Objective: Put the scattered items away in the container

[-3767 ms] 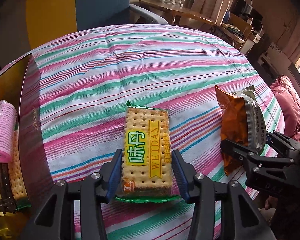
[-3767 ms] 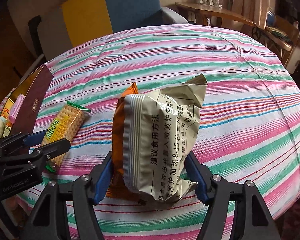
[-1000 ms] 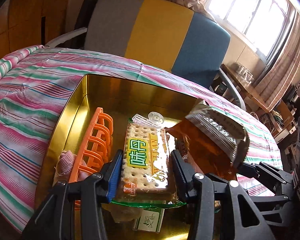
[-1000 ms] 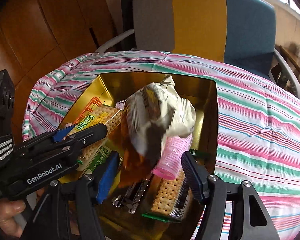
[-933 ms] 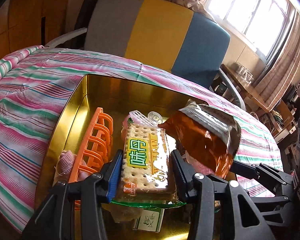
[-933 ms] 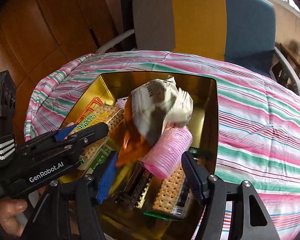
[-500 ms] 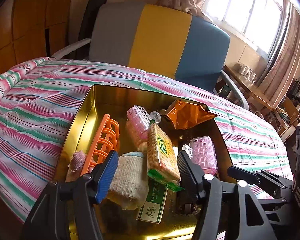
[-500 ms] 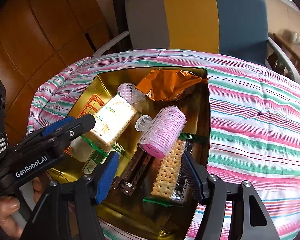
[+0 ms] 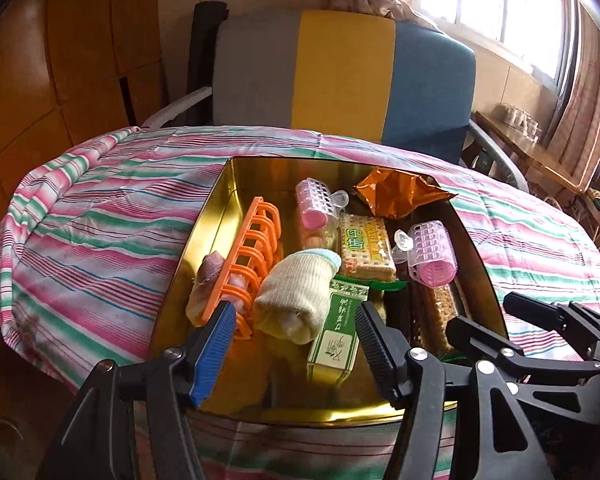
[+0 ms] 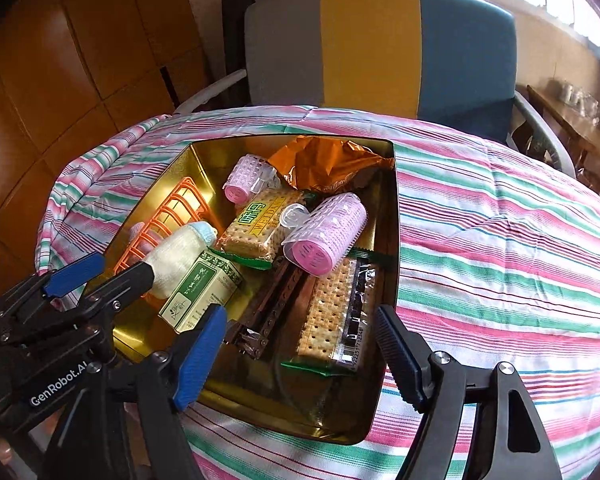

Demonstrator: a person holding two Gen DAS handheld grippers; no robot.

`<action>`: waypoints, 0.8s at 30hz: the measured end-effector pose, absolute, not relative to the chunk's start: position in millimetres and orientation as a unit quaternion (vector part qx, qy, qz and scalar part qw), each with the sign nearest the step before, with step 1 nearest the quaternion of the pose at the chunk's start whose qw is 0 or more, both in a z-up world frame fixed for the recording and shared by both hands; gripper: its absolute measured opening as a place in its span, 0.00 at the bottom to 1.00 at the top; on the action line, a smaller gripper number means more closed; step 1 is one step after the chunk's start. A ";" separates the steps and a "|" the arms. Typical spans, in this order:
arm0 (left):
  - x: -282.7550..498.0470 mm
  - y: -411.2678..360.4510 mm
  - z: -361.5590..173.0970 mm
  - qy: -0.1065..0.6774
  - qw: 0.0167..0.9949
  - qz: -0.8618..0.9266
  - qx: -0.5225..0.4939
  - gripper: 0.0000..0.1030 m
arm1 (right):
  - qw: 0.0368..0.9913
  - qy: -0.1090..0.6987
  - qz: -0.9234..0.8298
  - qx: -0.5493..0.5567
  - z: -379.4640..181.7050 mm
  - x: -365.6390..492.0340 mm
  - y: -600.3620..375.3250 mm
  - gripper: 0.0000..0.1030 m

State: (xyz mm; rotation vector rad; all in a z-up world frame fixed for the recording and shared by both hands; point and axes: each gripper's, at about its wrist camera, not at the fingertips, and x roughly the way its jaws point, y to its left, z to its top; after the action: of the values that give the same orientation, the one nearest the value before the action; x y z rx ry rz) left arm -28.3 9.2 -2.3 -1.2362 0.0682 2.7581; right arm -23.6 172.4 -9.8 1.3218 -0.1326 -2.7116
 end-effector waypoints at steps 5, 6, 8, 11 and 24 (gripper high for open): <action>-5.9 3.4 3.8 0.026 0.047 0.917 -0.395 0.61 | 0.043 -0.035 -0.906 0.420 -3.4 -8.1 167.6 0.79; -3.1 2.4 5.0 0.025 0.040 0.919 -0.392 0.61 | 0.040 -0.034 -0.907 0.419 -2.5 -6.3 166.8 0.80; 0.7 0.9 6.9 0.027 0.028 0.921 -0.387 0.58 | 0.036 -0.028 -0.909 0.415 -1.2 -3.3 164.6 0.80; 2.2 1.5 5.6 0.026 0.031 0.917 -0.398 0.47 | 0.035 -0.024 -0.910 0.413 -0.5 -0.3 161.8 0.80; 7.5 -2.8 -0.1 0.003 -0.005 0.908 -0.420 0.38 | 0.042 -0.015 -0.913 0.406 1.7 11.6 151.7 0.81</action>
State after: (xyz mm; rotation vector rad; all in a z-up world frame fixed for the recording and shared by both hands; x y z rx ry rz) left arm 7.5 -2.8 -0.1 -1.3233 0.0107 2.8611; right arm 11.6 151.7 1.7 1.2416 -0.0463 -2.7947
